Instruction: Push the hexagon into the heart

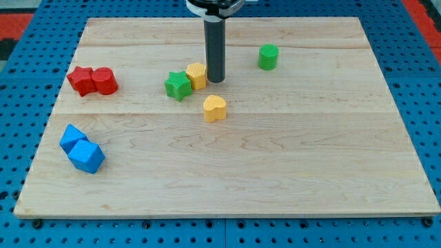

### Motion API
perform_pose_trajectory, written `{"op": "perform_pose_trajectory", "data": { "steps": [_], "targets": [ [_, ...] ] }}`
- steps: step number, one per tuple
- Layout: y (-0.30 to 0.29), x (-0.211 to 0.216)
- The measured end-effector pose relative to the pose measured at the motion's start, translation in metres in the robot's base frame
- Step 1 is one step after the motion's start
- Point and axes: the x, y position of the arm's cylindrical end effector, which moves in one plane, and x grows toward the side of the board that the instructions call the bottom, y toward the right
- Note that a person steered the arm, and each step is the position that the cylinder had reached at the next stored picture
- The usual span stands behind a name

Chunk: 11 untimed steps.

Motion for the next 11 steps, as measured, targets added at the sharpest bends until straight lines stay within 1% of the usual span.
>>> {"op": "perform_pose_trajectory", "data": {
  "steps": [1,2,3,4,5,6,7,9,11],
  "targets": [
    [-0.021,-0.043],
    [-0.081,-0.020],
    [-0.024,0.016],
    [-0.023,-0.018],
    [0.012,-0.002],
    [0.019,0.019],
    [0.019,0.017],
    [0.019,0.002],
    [0.024,-0.002]
  ]
}}
